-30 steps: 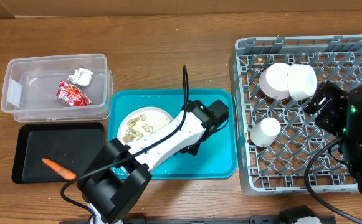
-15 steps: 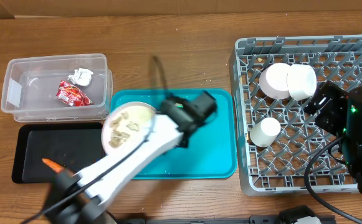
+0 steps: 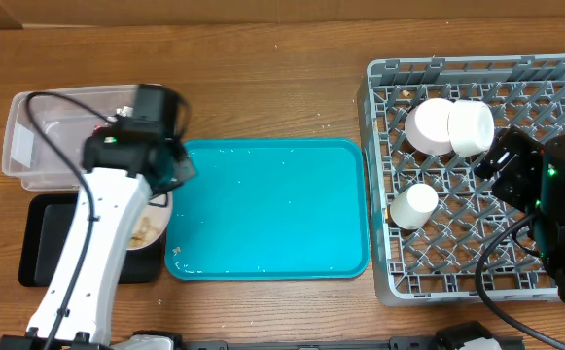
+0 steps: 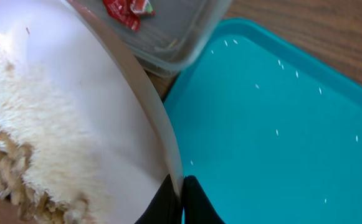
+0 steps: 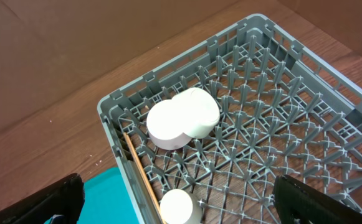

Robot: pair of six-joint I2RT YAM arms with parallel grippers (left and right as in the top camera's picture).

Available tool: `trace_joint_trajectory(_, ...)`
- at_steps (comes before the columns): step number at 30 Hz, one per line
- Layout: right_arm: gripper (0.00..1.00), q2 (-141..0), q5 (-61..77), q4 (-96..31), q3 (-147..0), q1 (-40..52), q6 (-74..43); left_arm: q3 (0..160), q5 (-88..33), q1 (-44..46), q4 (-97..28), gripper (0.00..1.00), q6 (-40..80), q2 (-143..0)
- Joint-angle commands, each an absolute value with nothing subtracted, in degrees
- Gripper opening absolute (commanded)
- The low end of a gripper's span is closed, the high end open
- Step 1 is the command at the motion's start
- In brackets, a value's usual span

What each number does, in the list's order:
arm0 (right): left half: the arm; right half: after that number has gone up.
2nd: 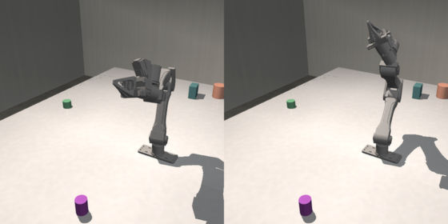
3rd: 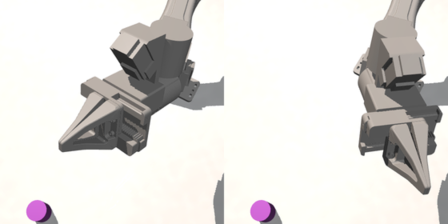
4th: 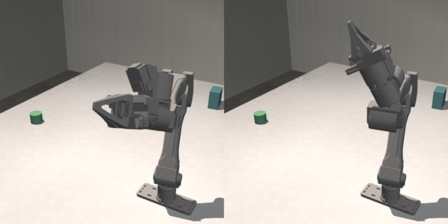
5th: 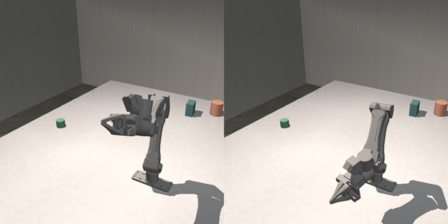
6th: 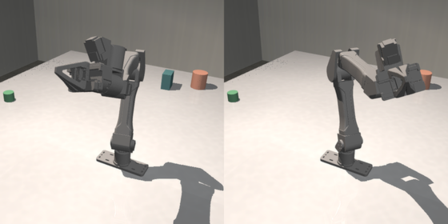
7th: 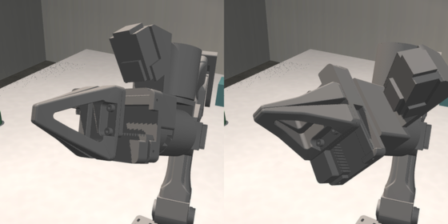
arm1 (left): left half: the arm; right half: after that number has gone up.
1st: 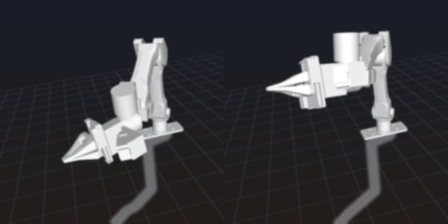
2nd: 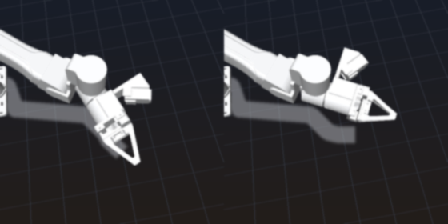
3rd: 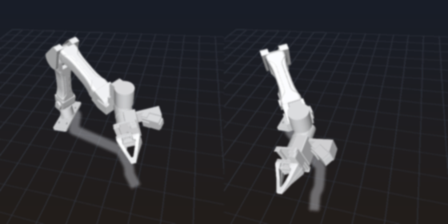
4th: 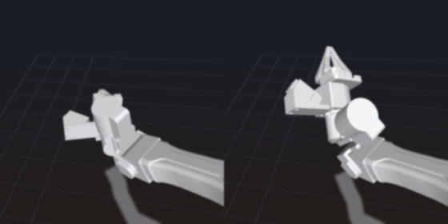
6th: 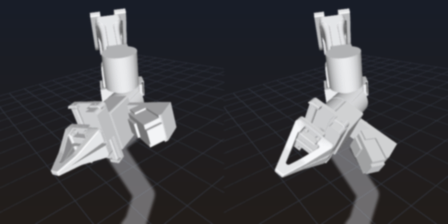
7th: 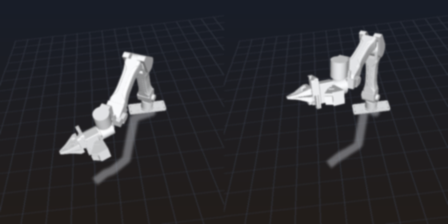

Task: Sort waste into correct bins and load items into the dishwasher
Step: 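Move the plate over the black tray and tilt it with the left gripper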

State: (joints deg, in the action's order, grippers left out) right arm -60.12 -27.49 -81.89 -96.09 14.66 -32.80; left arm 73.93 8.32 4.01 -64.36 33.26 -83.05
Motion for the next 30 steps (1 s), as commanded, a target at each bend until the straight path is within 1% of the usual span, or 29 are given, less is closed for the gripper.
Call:
trace_joint_trajectory(1,1.00,-59.8,-28.4,-81.6,-96.4,14.4,-33.1,71.4,1.1,-2.0,-61.1,0.04,27.4,-82.3)
trace_joint_trajectory(7,1.00,-59.8,-28.4,-81.6,-96.4,14.4,-33.1,68.1,-10.7,-11.7,-53.7,0.04,23.8,-82.2)
trace_joint_trajectory(15,1.00,-59.8,-28.4,-81.6,-96.4,14.4,-33.1,67.7,-22.4,-18.5,-51.5,0.04,20.6,-79.0)
trace_joint_trajectory(21,1.00,-59.8,-28.4,-81.6,-96.4,14.4,-33.1,67.4,-25.4,-22.4,-52.3,0.05,18.4,-72.9)
trace_joint_trajectory(25,1.00,-59.8,-28.4,-81.6,-96.4,14.4,-33.1,64.1,-26.2,-25.7,-52.4,0.05,18.4,-68.2)
trace_joint_trajectory(30,1.00,-59.9,-28.4,-81.6,-96.4,14.4,-33.1,55.6,-34.2,-32.2,-50.5,0.04,18.3,-63.0)
